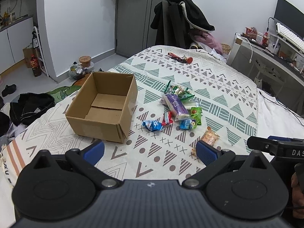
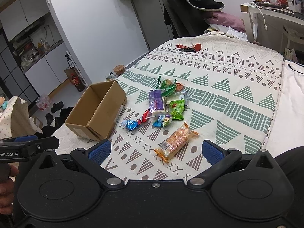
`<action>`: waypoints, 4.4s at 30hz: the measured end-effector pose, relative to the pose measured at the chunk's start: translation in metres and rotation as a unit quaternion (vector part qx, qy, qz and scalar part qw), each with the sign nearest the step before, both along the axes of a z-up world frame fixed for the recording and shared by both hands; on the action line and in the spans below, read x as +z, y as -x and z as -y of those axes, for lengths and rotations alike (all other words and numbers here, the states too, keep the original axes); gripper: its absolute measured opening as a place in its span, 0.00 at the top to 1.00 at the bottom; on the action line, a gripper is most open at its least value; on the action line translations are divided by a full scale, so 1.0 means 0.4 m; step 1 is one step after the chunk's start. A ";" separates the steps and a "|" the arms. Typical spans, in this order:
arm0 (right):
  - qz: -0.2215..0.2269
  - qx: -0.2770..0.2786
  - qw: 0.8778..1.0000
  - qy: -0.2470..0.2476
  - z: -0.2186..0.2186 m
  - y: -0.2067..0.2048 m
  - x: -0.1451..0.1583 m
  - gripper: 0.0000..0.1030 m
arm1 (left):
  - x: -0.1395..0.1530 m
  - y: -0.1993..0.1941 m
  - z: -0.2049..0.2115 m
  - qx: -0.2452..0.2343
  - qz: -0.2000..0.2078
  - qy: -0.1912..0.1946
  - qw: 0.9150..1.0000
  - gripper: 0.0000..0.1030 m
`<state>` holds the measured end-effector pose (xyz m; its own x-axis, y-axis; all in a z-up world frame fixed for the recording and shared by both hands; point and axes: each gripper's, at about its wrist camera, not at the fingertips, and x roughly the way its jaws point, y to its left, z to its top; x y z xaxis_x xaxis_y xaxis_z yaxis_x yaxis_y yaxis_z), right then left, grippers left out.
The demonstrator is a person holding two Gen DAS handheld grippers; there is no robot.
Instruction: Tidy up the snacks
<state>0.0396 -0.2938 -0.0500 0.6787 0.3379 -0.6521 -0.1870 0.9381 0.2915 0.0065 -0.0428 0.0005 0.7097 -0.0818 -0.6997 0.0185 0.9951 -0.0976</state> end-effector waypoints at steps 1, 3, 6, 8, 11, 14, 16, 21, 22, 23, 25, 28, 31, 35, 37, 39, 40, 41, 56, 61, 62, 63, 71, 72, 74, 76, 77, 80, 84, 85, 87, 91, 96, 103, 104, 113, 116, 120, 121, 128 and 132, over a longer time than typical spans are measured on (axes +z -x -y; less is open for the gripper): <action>0.000 -0.001 1.000 0.000 0.000 0.000 0.000 0.00 | 0.000 -0.003 0.001 -0.001 0.001 0.002 1.000 0.01; -0.001 -0.004 1.000 0.000 -0.001 -0.004 -0.001 0.00 | -0.001 -0.012 0.002 -0.002 0.001 0.002 1.000 0.01; -0.005 -0.010 1.000 -0.001 -0.001 -0.013 -0.004 0.00 | -0.004 -0.027 0.001 0.000 0.000 0.005 1.000 0.01; -0.013 -0.016 1.000 -0.006 -0.002 -0.022 -0.011 0.00 | -0.008 -0.042 -0.003 0.003 -0.003 0.011 1.000 0.01; -0.027 -0.018 0.999 -0.014 -0.008 -0.038 -0.023 0.00 | -0.019 -0.065 -0.008 0.010 -0.009 0.022 1.000 0.01; -0.029 -0.017 0.999 -0.015 -0.023 -0.047 -0.032 0.00 | -0.030 -0.086 -0.010 0.013 -0.014 0.025 0.999 0.01; -0.029 -0.022 0.999 -0.012 -0.030 -0.053 -0.035 0.00 | -0.037 -0.099 -0.010 0.014 -0.018 0.028 0.999 0.02; -0.044 -0.049 0.998 -0.009 -0.037 -0.088 -0.058 0.06 | -0.060 -0.128 -0.004 0.015 -0.027 0.031 0.999 0.03; -0.050 -0.055 0.997 -0.009 -0.036 -0.095 -0.064 0.07 | -0.064 -0.135 -0.003 0.015 -0.029 0.032 0.999 0.03; -0.057 -0.062 0.996 -0.009 -0.035 -0.104 -0.072 0.10 | -0.068 -0.140 -0.002 0.016 -0.031 0.032 0.999 0.03; -0.071 -0.074 0.995 -0.012 -0.032 -0.119 -0.087 0.13 | -0.077 -0.152 -0.001 0.017 -0.034 0.032 0.999 0.03; -0.084 -0.090 0.992 -0.012 -0.030 -0.135 -0.106 0.14 | -0.088 -0.174 -0.002 0.019 -0.039 0.035 0.998 0.05; -0.102 -0.101 0.989 -0.022 -0.025 -0.152 -0.128 0.22 | -0.101 -0.199 0.001 0.017 -0.046 0.036 0.998 0.07; -0.125 -0.114 0.985 -0.043 -0.017 -0.177 -0.152 0.26 | -0.116 -0.235 0.010 0.010 -0.057 0.032 0.998 0.08; -0.136 -0.123 0.982 -0.048 -0.017 -0.188 -0.164 0.28 | -0.124 -0.255 0.018 0.004 -0.061 0.029 0.998 0.09; -0.147 -0.131 0.979 -0.051 -0.017 -0.200 -0.177 0.33 | -0.134 -0.273 0.026 -0.002 -0.065 0.024 0.998 0.11; -0.154 -0.136 0.977 -0.055 -0.017 -0.207 -0.183 0.34 | -0.140 -0.284 0.030 -0.004 -0.068 0.025 0.997 0.12; -0.159 -0.140 0.975 -0.061 -0.016 -0.213 -0.191 0.35 | -0.147 -0.293 0.032 -0.006 -0.070 0.026 0.997 0.12; -0.222 -0.193 0.955 -0.048 -0.043 -0.329 -0.300 0.53 | -0.266 -0.413 0.032 0.044 -0.102 0.044 0.993 0.32; -0.215 -0.187 0.957 -0.052 -0.052 -0.347 -0.321 0.66 | -0.307 -0.446 0.037 0.061 -0.124 0.062 0.989 0.40; -0.210 -0.183 0.959 -0.048 -0.056 -0.350 -0.321 0.66 | -0.314 -0.451 0.038 0.064 -0.128 0.065 0.988 0.41; -0.207 -0.180 0.960 -0.049 -0.057 -0.352 -0.323 0.66 | -0.323 -0.455 0.038 0.070 -0.132 0.067 0.987 0.43; -0.191 -0.181 0.964 -0.043 -0.060 -0.377 -0.329 0.66 | -0.369 -0.468 0.038 0.117 -0.137 0.116 0.977 0.47; -0.189 -0.181 0.964 -0.041 -0.062 -0.378 -0.329 0.66 | -0.371 -0.469 0.034 0.126 -0.135 0.127 0.975 0.47; -0.184 -0.181 0.965 -0.036 -0.066 -0.383 -0.331 0.65 | -0.377 -0.467 0.023 0.154 -0.130 0.146 0.969 0.47; -0.182 -0.182 0.966 -0.030 -0.068 -0.388 -0.334 0.64 | -0.381 -0.471 0.018 0.173 -0.128 0.153 0.965 0.47; -0.182 -0.184 0.966 -0.026 -0.069 -0.391 -0.336 0.65 | -0.385 -0.475 0.017 0.179 -0.129 0.159 0.962 0.47; -0.182 -0.186 0.965 -0.019 -0.071 -0.396 -0.339 0.64 | -0.401 -0.491 0.020 0.185 -0.132 0.172 0.959 0.46; -0.177 -0.186 0.966 -0.014 -0.074 -0.403 -0.341 0.60 | -0.426 -0.499 0.018 0.213 -0.138 0.170 0.952 0.46; -0.175 -0.187 0.967 -0.009 -0.077 -0.408 -0.342 0.59 | -0.433 -0.499 0.015 0.222 -0.139 0.172 0.950 0.46; -0.169 -0.188 0.968 -0.001 -0.087 -0.414 -0.342 0.53 | -0.440 -0.498 0.012 0.232 -0.139 0.170 0.948 0.46; -0.160 -0.190 0.968 0.024 -0.102 -0.421 -0.345 0.58 | -0.444 -0.495 0.012 0.243 -0.138 0.158 0.947 0.61; -0.155 -0.194 0.969 0.012 -0.082 -0.413 -0.341 0.66 | -0.435 -0.480 0.009 0.244 -0.139 0.148 0.948 0.75; -0.135 -0.201 0.970 -0.009 -0.076 -0.392 -0.310 0.67 | -0.393 -0.439 0.026 0.227 -0.120 0.136 0.957 0.76; -0.131 -0.202 0.970 -0.014 -0.077 -0.387 -0.303 0.67 | -0.387 -0.433 0.028 0.225 -0.120 0.134 0.958 0.76; -0.092 -0.188 0.977 -0.032 -0.089 -0.361 -0.246 0.67 | -0.313 -0.387 0.025 0.199 -0.094 0.123 0.968 0.76; -0.079 -0.184 0.979 -0.031 -0.092 -0.355 -0.232 0.67 | -0.292 -0.376 0.017 0.187 -0.087 0.126 0.970 0.76; -0.059 -0.177 0.982 -0.039 -0.093 -0.345 -0.210 0.67 | -0.264 -0.360 0.005 0.178 -0.075 0.126 0.973 0.76; -0.054 -0.174 0.983 -0.039 -0.096 -0.343 -0.204 0.67 | -0.257 -0.356 0.001 0.177 -0.072 0.124 0.974 0.76; -0.019 -0.144 0.988 -0.055 -0.120 -0.328 -0.165 0.67 | -0.208 -0.325 -0.033 0.175 -0.047 0.118 0.976 0.76; -0.004 -0.120 0.991 -0.065 -0.143 -0.326 -0.144 0.67 | -0.187 -0.311 -0.056 0.176 -0.037 0.116 0.977 0.76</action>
<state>0.1699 -0.2364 -0.1077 0.7450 0.2489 -0.6189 0.0400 0.9095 0.4138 0.1308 -0.0204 -0.0742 0.6713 -0.0040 -0.7412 -0.3366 0.8893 -0.3097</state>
